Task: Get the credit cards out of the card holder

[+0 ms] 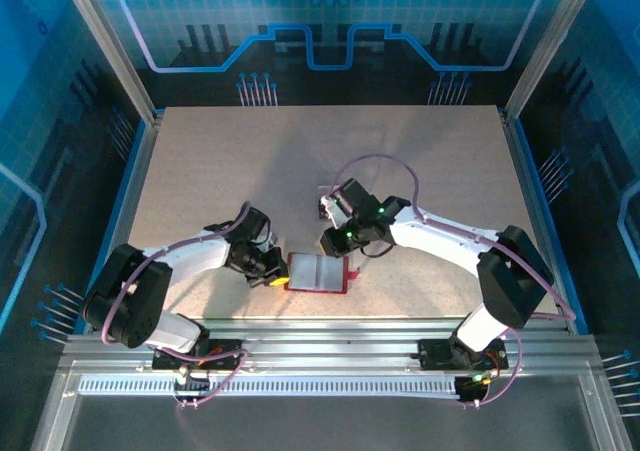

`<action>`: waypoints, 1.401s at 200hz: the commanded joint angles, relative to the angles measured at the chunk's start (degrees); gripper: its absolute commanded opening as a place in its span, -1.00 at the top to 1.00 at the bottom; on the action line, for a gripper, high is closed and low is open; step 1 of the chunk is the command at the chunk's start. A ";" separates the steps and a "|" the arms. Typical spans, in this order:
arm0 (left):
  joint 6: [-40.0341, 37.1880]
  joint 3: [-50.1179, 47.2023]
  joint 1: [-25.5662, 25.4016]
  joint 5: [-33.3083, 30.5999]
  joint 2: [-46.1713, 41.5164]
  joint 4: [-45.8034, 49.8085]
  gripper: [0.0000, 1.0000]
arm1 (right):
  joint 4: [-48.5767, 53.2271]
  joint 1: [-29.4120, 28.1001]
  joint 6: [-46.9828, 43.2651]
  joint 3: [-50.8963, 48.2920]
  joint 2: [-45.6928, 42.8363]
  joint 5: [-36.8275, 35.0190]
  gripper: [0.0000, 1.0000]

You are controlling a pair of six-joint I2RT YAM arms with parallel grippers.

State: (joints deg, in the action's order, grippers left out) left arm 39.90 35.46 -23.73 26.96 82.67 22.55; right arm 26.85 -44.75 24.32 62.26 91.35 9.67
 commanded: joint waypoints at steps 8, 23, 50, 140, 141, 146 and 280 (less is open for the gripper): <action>-1.50 -0.63 -1.27 1.73 0.47 0.48 0.84 | -7.36 -1.71 12.97 -2.12 -0.52 3.15 0.70; -1.16 -0.99 -1.74 1.97 0.98 -0.12 0.84 | -6.48 -1.82 15.98 -1.98 0.73 4.29 0.70; -0.45 -1.53 -2.94 2.00 1.60 -1.27 0.84 | -7.44 -2.64 19.07 -1.94 3.28 6.78 0.71; 1.12 -1.82 -3.72 0.22 -0.93 -1.90 0.86 | -13.01 -6.66 28.18 0.62 11.11 8.56 0.72; 1.13 -1.81 -3.75 0.12 -1.07 -1.81 0.86 | -13.03 -6.70 28.26 0.65 11.17 8.54 0.72; 1.31 -1.72 -3.73 -0.25 -1.63 -1.65 0.86 | -13.05 -6.83 28.48 0.90 11.64 8.53 0.72; 3.01 1.67 -2.12 -1.05 0.89 -4.70 0.93 | -10.29 -7.37 30.35 2.51 16.05 6.54 0.65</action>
State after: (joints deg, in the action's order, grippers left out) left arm 42.61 35.38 -26.20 26.52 82.52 17.74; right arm 15.94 -51.37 53.41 63.72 106.00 16.73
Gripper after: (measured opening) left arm 0.049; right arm 0.169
